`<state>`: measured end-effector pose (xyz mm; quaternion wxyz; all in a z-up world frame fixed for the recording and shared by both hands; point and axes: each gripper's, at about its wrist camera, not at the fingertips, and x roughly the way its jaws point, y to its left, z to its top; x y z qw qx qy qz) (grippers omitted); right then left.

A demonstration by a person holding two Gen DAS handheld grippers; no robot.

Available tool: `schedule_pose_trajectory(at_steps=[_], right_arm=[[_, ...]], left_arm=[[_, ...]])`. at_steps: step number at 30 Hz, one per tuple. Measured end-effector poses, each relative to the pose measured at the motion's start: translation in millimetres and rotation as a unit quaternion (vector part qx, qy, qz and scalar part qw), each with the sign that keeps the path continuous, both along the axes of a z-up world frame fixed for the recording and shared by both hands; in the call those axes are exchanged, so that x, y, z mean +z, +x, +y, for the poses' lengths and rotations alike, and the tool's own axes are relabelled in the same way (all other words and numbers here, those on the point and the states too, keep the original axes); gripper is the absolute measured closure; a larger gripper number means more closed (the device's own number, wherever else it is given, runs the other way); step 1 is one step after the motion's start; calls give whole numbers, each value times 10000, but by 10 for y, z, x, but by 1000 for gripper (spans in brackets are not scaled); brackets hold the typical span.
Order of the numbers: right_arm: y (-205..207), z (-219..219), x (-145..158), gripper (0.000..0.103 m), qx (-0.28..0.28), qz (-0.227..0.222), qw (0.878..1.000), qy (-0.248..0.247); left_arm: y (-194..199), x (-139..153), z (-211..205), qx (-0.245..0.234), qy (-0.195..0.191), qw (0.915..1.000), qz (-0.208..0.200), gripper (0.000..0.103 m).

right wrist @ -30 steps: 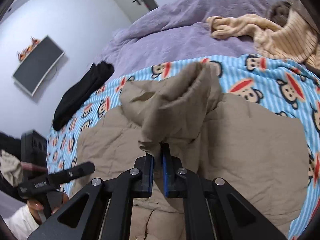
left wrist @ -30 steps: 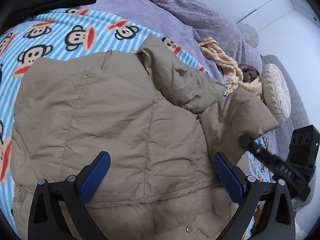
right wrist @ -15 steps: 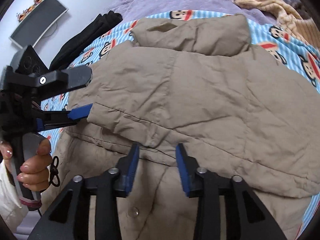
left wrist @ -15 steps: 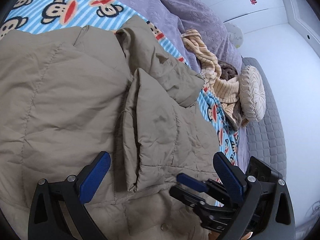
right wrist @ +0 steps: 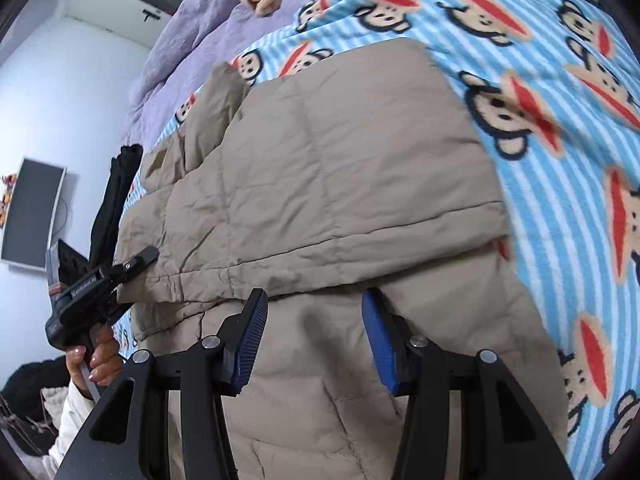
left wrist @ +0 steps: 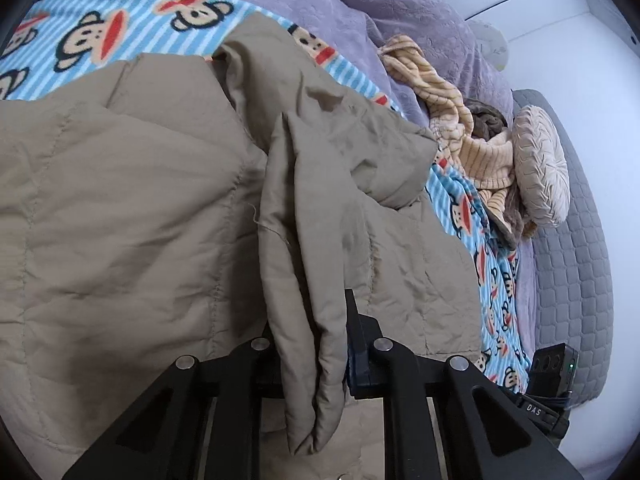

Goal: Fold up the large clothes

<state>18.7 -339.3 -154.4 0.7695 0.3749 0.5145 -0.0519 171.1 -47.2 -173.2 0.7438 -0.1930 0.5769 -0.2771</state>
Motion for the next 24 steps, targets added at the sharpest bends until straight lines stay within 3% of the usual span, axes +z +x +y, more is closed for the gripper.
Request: schedule_pose_trajectory(at_steps=[4,11,13,18,24], right_arm=[[-109,-203,-63,50,-406,-68,9988,269],[23,-466,-150,51,-934,-320,9937,522],[81,-533,-113,89,-985,-384,9937,381],[284,-574,-139,92,-794,-122,9964,-283],[219,-660,-353,92,-912,16,9958,-113]], left_arm=[[-145,77,251,145,238,9993,-255,89],[-289,-109,465,169,632,9977,-195,89],[-314,-137,459,158,755,9967,-258,89],[-301,-186,348,75,922,9951,-362,89],[-314,-162,305,173,1107,9927,-434,89]])
